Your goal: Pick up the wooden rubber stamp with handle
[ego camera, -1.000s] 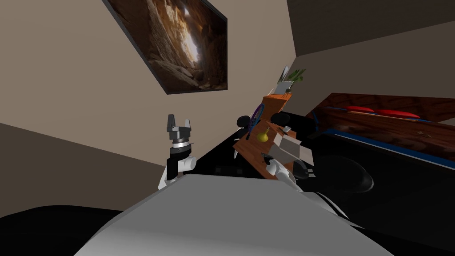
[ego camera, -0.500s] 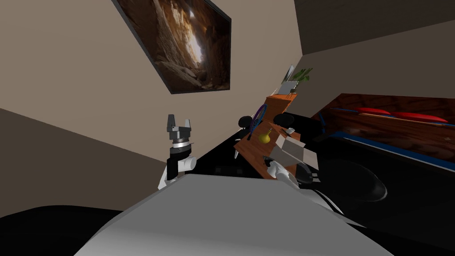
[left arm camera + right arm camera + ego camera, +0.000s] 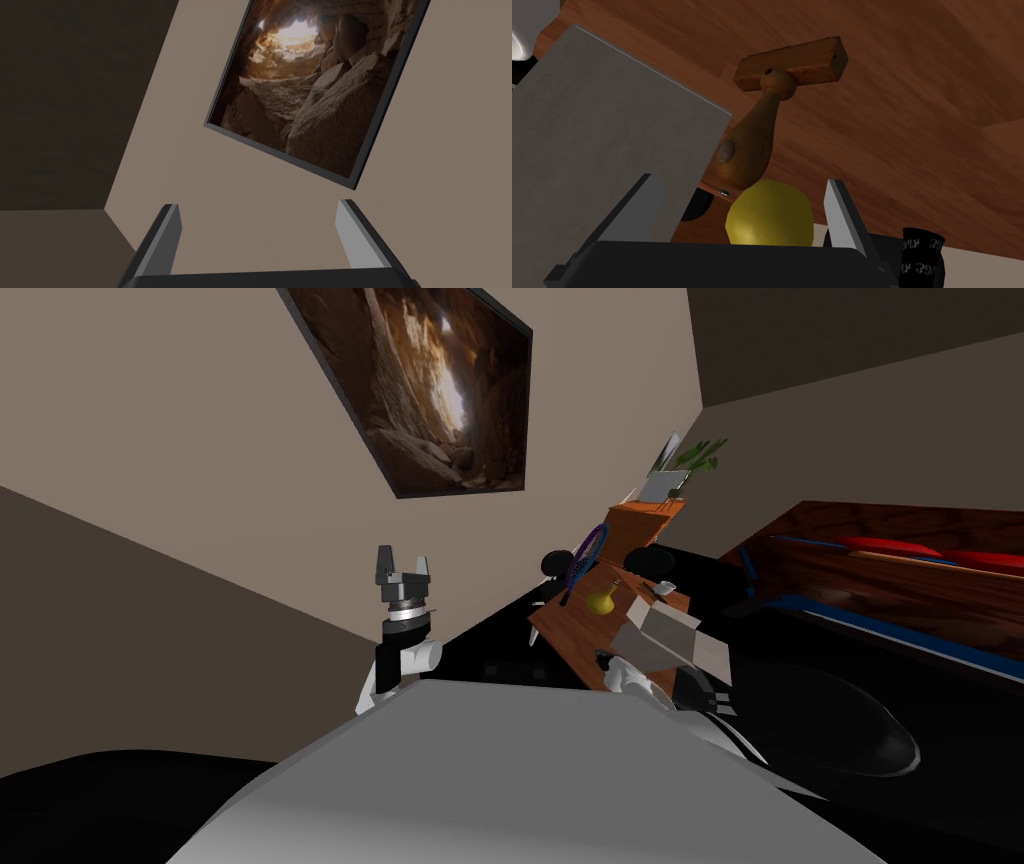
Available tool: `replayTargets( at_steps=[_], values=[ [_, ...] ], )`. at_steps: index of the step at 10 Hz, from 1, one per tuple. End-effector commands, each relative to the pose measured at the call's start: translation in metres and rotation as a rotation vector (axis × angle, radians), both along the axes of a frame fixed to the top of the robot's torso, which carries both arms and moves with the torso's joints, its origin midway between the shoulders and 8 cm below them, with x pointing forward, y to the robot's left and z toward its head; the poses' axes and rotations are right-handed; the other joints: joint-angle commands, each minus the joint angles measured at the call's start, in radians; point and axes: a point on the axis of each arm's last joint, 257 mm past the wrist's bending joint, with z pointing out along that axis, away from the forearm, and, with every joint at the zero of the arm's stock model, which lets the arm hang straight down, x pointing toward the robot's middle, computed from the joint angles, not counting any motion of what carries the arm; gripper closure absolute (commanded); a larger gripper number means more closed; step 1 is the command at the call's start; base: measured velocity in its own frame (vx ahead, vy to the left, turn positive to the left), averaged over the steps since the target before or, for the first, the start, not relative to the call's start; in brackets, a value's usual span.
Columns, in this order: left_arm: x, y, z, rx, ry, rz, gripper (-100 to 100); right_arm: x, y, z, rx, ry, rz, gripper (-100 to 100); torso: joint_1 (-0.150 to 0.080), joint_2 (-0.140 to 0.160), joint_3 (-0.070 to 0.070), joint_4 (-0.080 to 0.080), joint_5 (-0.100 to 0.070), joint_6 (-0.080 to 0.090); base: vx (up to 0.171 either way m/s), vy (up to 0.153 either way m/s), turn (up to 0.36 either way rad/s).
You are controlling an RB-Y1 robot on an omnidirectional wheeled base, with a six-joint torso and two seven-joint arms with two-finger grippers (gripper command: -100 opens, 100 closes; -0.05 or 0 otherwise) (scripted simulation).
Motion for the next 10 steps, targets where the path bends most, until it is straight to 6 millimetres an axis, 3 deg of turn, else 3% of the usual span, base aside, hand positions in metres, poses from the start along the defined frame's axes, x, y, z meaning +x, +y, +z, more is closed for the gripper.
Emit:
replayTargets(
  at_steps=[1,2,3,9,10],
  values=[
    [0.000,0.000,0.000,0.000,0.000,0.000,0,0.000,0.000,0.000,0.000,0.000,0.000,-100,0.000,0.000,0.000,0.000,0.000,0.000,0.002,-0.011,0.014],
    [0.000,0.000,0.000,0.000,0.000,0.000,0,-0.001,0.000,-0.001,0.000,0.003,-0.001,0,0.001,0.000,0.000,0.000,0.000,0.000,0.000,0.000,0.000],
    [0.000,0.000,0.000,0.000,0.000,0.000,0,-0.004,0.018,-0.007,0.001,0.005,0.008,-100,0.001,0.000,0.000,0.000,0.000,0.000,0.041,-0.070,-0.047],
    [0.000,0.000,0.000,0.000,0.000,0.000,0,-0.008,0.051,-0.017,0.000,0.004,0.021,-100,-0.001,-0.001,-0.001,0.000,0.000,0.000,0.036,-0.073,-0.021],
    [0.000,0.000,0.000,0.000,0.000,0.000,0,-0.008,0.045,-0.016,0.001,0.005,0.020,-100,-0.001,-0.002,-0.001,0.000,0.000,0.000,0.022,-0.026,-0.003]
  ],
)
